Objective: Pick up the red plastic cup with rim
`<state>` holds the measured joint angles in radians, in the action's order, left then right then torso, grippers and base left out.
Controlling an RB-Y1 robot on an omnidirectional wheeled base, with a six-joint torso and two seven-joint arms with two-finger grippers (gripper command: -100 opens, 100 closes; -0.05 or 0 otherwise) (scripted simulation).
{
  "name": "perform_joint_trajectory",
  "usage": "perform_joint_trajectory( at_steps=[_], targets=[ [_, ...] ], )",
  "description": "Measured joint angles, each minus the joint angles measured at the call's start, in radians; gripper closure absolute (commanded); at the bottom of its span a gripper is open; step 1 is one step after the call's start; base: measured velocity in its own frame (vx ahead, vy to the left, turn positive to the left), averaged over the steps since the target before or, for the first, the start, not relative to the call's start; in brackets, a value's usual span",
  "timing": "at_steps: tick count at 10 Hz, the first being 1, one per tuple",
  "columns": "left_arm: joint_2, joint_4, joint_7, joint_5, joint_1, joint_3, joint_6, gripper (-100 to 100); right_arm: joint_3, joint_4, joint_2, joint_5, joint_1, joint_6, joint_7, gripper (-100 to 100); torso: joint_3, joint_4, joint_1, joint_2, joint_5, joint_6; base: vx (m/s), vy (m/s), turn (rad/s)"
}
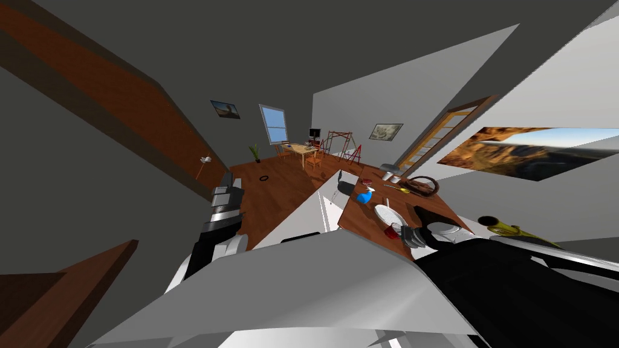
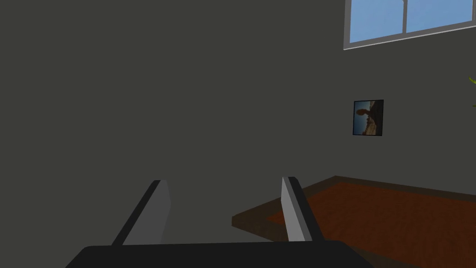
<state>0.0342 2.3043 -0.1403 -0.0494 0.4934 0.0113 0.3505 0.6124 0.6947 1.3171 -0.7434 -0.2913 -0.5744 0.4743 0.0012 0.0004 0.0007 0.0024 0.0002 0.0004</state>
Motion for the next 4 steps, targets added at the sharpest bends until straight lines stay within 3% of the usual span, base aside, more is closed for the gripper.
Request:
perform_joint_trajectory(
  at_steps=[1, 2, 3, 4],
  targets=[
    [0.000, 0.000, 0.000, 0.000, 0.000, 0.000, 0.000, 0, 0.000, 0.000, 0.000, 0.000, 0.000, 0.000, 0.000, 100, 0.000, 0.000, 0.000, 0.000, 0.000, 0.000, -0.016, 0.044, -0.087],
    [0.000, 0.000, 0.000, 0.000, 0.000, 0.000, 0.000, 0, 0.002, 0.036, 0.031, 0.001, -0.009, 0.003, -0.017, 100, 0.001, 0.000, 0.003, 0.001, 0.002, 0.000, -0.022, 0.053, -0.059],
    [0.000, 0.000, 0.000, 0.000, 0.000, 0.000, 0.000, 0, 0.002, 0.022, 0.034, 0.000, 0.002, -0.009, -0.017, 100, 0.001, 0.000, 0.004, 0.002, 0.002, 0.000, -0.009, 0.020, -0.010],
    [0.000, 0.000, 0.000, 0.000, 0.000, 0.000, 0.000, 0, 0.001, 0.019, 0.033, 0.000, 0.003, -0.013, -0.015, 0, 0.001, 0.000, 0.003, 0.001, 0.001, 0.000, 0.000, 0.000, 0.000]
  ],
)
